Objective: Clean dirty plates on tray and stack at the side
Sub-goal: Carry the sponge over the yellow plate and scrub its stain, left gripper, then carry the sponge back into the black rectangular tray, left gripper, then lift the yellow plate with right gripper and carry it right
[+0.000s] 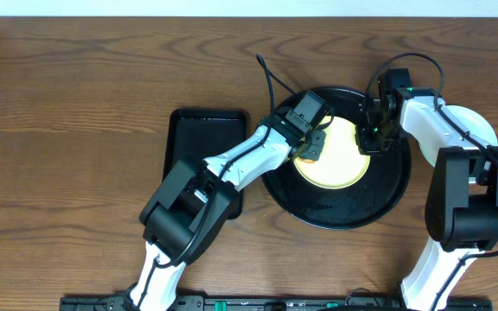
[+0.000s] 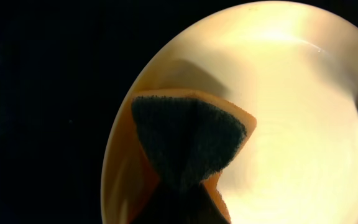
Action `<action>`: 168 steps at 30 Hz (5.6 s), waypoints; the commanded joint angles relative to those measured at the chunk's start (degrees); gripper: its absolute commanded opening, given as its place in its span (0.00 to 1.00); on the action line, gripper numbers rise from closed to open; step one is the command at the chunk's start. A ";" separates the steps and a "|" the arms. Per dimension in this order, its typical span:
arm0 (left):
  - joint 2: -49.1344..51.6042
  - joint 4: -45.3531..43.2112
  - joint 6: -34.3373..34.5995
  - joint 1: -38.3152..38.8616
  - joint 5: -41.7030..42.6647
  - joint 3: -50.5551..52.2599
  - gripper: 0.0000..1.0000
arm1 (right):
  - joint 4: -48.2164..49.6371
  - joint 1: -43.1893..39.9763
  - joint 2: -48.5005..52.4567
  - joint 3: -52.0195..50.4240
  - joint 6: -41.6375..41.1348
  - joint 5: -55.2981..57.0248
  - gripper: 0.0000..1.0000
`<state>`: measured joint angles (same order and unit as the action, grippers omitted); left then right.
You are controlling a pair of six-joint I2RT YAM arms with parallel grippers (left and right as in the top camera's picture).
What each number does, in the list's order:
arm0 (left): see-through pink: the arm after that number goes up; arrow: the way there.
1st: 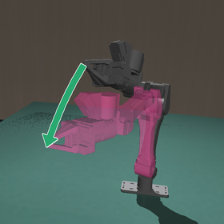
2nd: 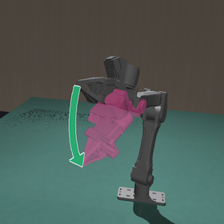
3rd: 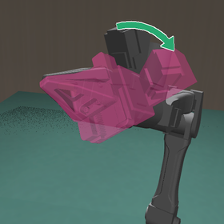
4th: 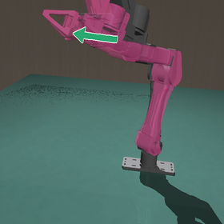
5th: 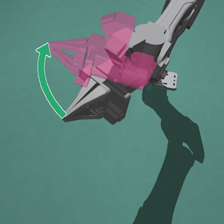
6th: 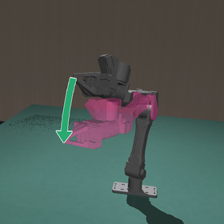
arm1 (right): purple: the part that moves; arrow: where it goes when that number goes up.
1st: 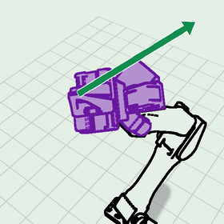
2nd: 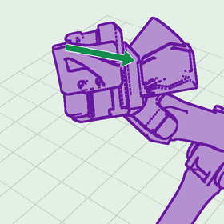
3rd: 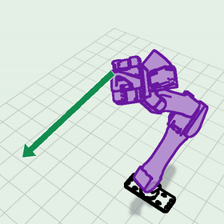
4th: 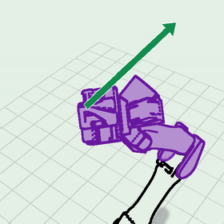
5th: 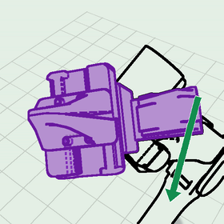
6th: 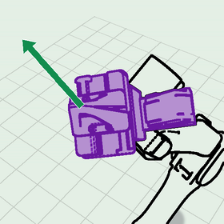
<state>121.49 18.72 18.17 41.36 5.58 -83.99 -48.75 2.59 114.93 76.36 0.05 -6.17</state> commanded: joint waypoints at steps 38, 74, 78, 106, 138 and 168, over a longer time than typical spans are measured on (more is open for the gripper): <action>-17.51 18.51 -0.04 -21.90 8.31 -2.49 0.09 | -0.15 0.50 0.46 -0.46 0.24 -0.28 0.13; -10.14 25.33 -1.01 -27.36 -8.66 6.32 0.83 | -0.04 0.50 0.46 -0.46 0.24 -0.28 0.20; -10.14 25.33 -1.01 -27.36 -8.66 6.32 0.83 | -0.09 0.50 0.46 -0.46 0.22 -0.28 0.13; -10.14 25.33 -1.01 -27.36 -8.66 6.32 0.85 | -9.29 12.96 -21.84 10.23 0.98 38.21 0.01; -10.14 25.33 -1.01 -27.36 -8.66 6.32 0.86 | -8.92 47.45 -21.92 0.00 -23.82 91.95 0.01; -10.14 25.33 -1.01 -27.36 -8.66 6.32 0.86 | 2.49 -8.02 -21.92 -0.72 -7.91 1.20 0.01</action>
<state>111.02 43.83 17.72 14.02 -1.96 -78.04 -46.63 2.07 94.11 75.83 -9.56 4.80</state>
